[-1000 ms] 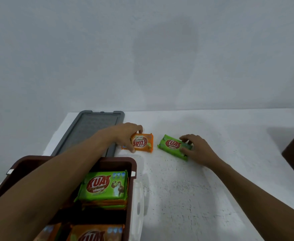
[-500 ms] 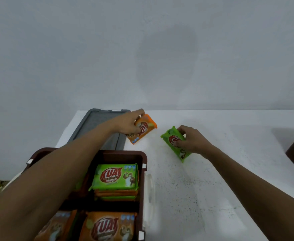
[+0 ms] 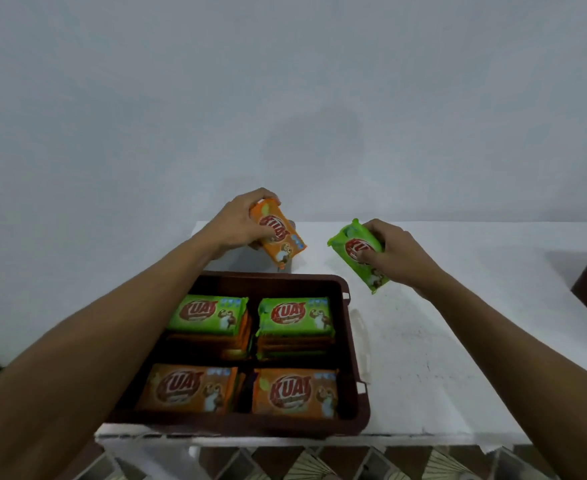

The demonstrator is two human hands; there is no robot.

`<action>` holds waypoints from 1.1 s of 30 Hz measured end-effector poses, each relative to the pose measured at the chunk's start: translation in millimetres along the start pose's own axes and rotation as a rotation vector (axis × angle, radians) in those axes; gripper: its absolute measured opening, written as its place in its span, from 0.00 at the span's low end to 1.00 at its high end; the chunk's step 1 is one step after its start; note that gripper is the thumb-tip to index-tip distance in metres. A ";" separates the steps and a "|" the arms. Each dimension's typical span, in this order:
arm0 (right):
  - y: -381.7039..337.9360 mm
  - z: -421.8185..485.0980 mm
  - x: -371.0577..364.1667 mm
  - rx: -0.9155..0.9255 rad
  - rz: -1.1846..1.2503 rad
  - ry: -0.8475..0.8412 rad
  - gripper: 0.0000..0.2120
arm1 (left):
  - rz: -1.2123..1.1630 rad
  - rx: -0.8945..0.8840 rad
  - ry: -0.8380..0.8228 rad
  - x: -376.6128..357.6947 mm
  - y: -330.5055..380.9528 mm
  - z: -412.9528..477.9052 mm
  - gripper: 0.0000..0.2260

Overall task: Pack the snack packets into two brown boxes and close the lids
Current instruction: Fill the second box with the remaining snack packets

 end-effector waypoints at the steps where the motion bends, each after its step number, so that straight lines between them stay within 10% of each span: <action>1: -7.4 -5.5 -1.5 0.012 -0.003 0.002 0.13 | -0.028 0.008 0.002 5.4 -0.7 -8.6 0.16; 9: -49.0 -40.7 -23.5 0.076 -0.018 -0.207 0.17 | -0.123 0.114 -0.152 36.0 -5.8 -78.3 0.10; 22: -86.2 -82.2 -73.3 0.223 -0.260 -0.591 0.15 | 0.530 0.028 -0.755 4.1 -31.4 -148.8 0.09; 33: -79.1 -96.4 -104.8 0.298 -0.544 -0.671 0.19 | 0.670 0.081 -0.885 6.8 -31.0 -163.7 0.15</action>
Point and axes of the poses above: each hand's wrist, its own z-axis towards the middle knuckle, its own x-axis out of the back of the hand, y = z × x, the point moved 5 cm from there along z, towards the middle knuckle, and after that the axes turned 1 degree about -x, right-handed, at the moved point
